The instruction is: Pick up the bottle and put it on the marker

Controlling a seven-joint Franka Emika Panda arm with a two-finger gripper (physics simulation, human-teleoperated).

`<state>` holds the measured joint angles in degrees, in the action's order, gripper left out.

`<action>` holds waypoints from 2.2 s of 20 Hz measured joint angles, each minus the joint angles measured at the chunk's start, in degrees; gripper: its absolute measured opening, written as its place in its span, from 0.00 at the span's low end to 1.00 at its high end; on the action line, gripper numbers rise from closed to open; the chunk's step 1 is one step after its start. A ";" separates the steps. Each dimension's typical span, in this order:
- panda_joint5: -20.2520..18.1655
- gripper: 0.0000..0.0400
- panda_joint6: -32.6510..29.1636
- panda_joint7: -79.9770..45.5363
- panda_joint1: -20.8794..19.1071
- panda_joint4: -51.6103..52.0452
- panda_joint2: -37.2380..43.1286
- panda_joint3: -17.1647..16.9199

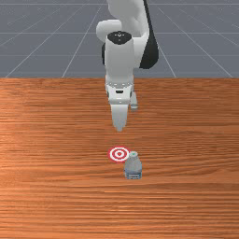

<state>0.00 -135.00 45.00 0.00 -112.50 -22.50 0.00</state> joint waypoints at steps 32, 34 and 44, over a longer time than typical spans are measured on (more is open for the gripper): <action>-0.81 1.00 -3.76 2.24 -1.47 -3.57 4.85 -0.23; -0.66 1.00 0.06 2.11 -1.42 -1.88 5.73 -0.28; 1.15 1.00 4.31 8.32 2.06 1.43 4.40 4.18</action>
<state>1.15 -130.69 53.32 2.06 -111.07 -18.10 4.18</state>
